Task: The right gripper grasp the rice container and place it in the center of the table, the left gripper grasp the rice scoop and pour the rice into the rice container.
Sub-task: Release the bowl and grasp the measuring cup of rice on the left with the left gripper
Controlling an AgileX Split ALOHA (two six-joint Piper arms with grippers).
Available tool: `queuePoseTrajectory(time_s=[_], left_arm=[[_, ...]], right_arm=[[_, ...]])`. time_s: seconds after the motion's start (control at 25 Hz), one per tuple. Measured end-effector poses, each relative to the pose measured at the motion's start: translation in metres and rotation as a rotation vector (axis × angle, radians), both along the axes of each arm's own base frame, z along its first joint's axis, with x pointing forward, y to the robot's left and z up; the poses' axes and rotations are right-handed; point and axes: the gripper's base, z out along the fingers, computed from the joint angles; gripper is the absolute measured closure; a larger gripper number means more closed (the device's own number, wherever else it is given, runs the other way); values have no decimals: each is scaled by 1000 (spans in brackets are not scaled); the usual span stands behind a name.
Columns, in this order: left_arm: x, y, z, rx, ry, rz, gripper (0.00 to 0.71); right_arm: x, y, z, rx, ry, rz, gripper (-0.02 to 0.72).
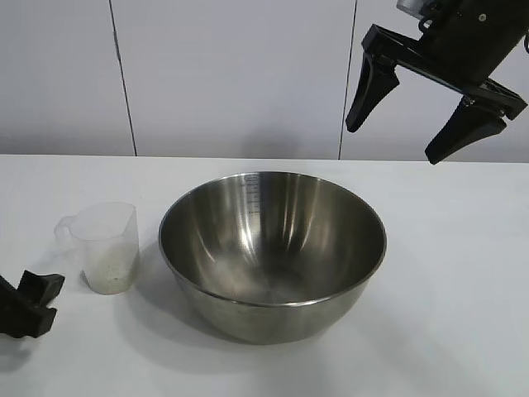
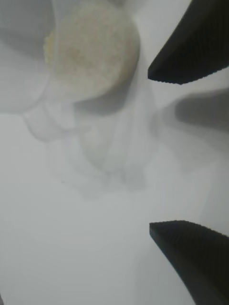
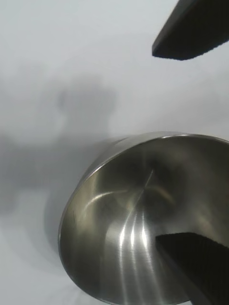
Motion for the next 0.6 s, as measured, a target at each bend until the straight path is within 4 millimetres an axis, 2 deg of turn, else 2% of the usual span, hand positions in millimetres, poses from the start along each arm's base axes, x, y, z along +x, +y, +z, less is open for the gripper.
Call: queuePoseTrajectory(time_s=[0.28,0.6], left_arm=[[13,-4,-12,4,-10,8,143],[29,-5,-14,-4,-42,65,144]], right_arm=[[0,0,0,-1,-1,2,21],[0,0,0,-1,1,4,21]])
